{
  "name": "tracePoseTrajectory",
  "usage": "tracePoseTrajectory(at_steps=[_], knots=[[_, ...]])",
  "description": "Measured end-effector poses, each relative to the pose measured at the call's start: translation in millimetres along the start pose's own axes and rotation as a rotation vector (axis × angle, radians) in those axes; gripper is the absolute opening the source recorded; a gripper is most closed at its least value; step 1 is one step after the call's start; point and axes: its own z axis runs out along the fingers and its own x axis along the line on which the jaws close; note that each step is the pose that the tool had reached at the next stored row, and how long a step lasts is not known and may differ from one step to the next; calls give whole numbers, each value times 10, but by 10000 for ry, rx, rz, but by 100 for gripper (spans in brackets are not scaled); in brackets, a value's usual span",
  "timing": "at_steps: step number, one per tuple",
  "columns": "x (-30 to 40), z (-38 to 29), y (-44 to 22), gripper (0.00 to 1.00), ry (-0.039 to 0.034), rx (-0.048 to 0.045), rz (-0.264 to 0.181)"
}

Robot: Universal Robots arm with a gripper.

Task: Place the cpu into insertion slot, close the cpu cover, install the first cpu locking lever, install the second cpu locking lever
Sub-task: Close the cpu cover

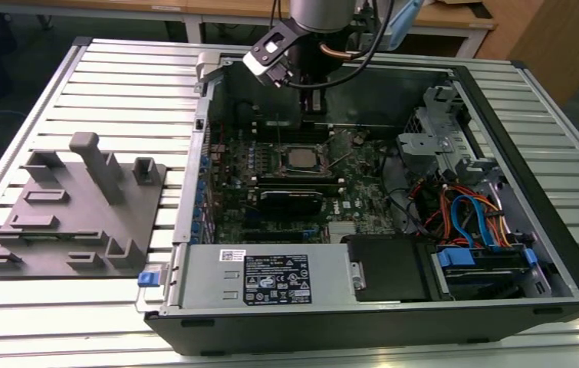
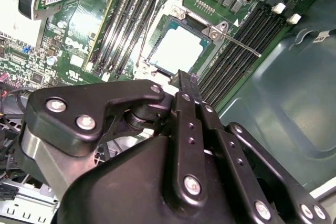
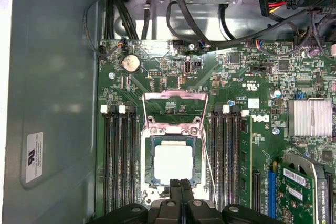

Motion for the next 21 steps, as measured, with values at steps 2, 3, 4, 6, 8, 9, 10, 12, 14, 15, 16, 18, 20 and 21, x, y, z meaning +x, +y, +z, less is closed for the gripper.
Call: tracePoseTrajectory(at_steps=[2,3,4,6,8,9,10,12,14,15,16,18,20,21], knots=[[0,0,2,10,-1,1,-1],[0,0,4,10,-1,0,0],[0,0,6,10,0,0,0],[0,0,14,10,0,0,0],[1,1,30,10,-1,0,0],[1,1,40,10,0,1,0],[1,2,54,10,0,0,0],[1,3,79,10,1,0,0],[1,3,106,10,0,0,-1],[1,4,118,10,0,0,0],[1,4,131,10,0,0,0],[1,5,153,10,1,0,0],[1,5,162,10,0,0,-1],[0,5,163,10,1,0,1]])
